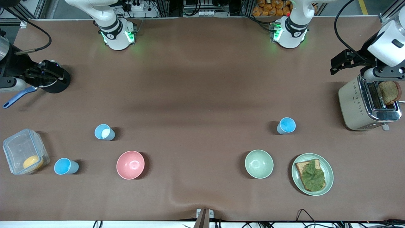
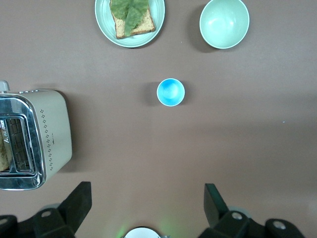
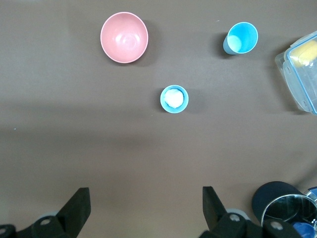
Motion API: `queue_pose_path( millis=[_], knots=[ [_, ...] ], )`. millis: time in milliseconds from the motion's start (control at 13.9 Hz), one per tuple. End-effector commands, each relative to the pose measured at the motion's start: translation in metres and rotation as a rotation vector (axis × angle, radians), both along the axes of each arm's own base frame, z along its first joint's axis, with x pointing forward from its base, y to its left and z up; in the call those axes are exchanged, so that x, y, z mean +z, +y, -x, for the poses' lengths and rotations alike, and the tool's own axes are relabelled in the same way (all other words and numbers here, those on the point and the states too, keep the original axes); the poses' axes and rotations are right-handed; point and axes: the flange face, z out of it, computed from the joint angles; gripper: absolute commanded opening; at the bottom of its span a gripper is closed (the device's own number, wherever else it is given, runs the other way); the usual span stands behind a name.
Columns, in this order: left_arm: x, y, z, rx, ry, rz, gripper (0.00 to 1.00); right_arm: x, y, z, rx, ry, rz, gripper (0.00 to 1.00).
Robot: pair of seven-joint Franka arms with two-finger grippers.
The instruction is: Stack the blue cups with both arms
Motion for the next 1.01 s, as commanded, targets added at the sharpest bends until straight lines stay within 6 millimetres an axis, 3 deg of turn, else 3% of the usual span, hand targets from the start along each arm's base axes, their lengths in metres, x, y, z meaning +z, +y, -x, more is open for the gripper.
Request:
queue_pose_path(
  millis=[0, 216, 288, 504, 791, 935],
  knots=[
    [0.002, 0.004, 0.003, -0.011, 0.004, -0.005, 1.0, -0.001, -0.001, -0.001, 0.002, 0.004, -0.012, 1.0],
    [-0.007, 0.006, 0.003, -0.007, 0.024, -0.005, 1.0, -0.021, -0.002, -0.011, 0.002, 0.041, -0.01, 1.0],
    [-0.011, 0.005, 0.002, -0.009, 0.033, -0.006, 1.0, -0.047, 0.004, -0.022, 0.018, 0.089, -0.006, 1.0],
    [-0.035, 0.005, 0.001, -0.008, 0.067, -0.011, 1.0, -0.082, -0.001, -0.037, 0.047, 0.143, 0.003, 1.0],
    [-0.083, 0.016, -0.007, 0.016, 0.079, -0.009, 1.0, -0.139, 0.007, -0.066, 0.045, 0.158, 0.009, 1.0],
    [-0.112, 0.023, -0.008, 0.03, 0.073, -0.011, 1.0, -0.184, 0.013, -0.079, 0.046, 0.164, 0.01, 1.0]
  ],
)
